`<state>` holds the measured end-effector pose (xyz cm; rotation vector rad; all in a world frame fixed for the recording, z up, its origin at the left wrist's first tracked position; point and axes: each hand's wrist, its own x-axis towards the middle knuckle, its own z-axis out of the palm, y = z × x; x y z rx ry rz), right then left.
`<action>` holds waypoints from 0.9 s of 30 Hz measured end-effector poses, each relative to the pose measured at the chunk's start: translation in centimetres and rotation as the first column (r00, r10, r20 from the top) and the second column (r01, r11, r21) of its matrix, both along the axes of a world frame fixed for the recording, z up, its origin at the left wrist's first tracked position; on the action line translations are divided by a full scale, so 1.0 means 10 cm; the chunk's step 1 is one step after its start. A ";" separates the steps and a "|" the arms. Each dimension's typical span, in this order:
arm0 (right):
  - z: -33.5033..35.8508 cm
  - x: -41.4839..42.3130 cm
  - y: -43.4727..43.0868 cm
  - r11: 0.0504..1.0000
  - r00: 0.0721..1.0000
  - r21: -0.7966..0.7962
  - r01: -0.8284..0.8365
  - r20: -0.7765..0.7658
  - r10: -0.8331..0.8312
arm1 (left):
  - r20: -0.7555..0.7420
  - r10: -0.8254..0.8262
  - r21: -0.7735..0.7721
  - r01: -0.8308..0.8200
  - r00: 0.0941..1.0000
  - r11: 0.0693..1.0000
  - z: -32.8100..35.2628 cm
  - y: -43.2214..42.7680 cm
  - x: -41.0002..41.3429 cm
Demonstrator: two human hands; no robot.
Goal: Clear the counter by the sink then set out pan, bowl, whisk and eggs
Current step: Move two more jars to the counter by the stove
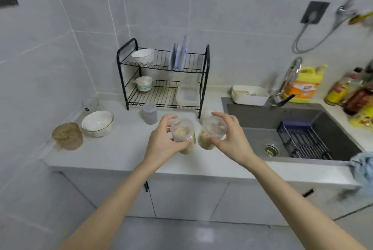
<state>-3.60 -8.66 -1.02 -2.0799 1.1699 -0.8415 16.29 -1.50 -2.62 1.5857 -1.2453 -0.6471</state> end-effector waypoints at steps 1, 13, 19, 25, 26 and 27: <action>0.01 -0.22 0.06 0.999 0.999 0.002 0.046 -0.003 -0.046 | 0.006 -0.045 -0.001 0.045 0.999 0.999 0.02 -0.04 -0.17; 0.10 -2.96 1.29 0.832 0.830 -0.020 0.555 -0.050 -0.555 | 0.090 -0.565 0.024 0.565 0.820 0.825 0.12 -0.15 -2.90; 0.12 -4.35 2.24 0.671 0.669 -0.013 0.741 -0.061 -0.740 | 0.085 -0.757 0.003 0.760 0.648 0.650 0.12 0.31 -4.55; 0.16 -5.42 3.29 0.444 0.444 -0.007 0.896 -0.029 -0.896 | 0.096 -0.899 -0.045 0.904 0.428 0.425 0.15 0.97 -6.02; 0.16 -5.56 3.46 0.406 0.406 -0.007 0.914 -0.017 -0.914 | 0.099 -0.913 -0.047 0.918 0.397 0.394 0.16 1.09 -6.23; 0.15 -5.68 3.62 0.376 0.376 -0.006 0.927 -0.007 -0.927 | 0.097 -0.924 -0.045 0.929 0.370 0.367 0.16 1.19 -6.42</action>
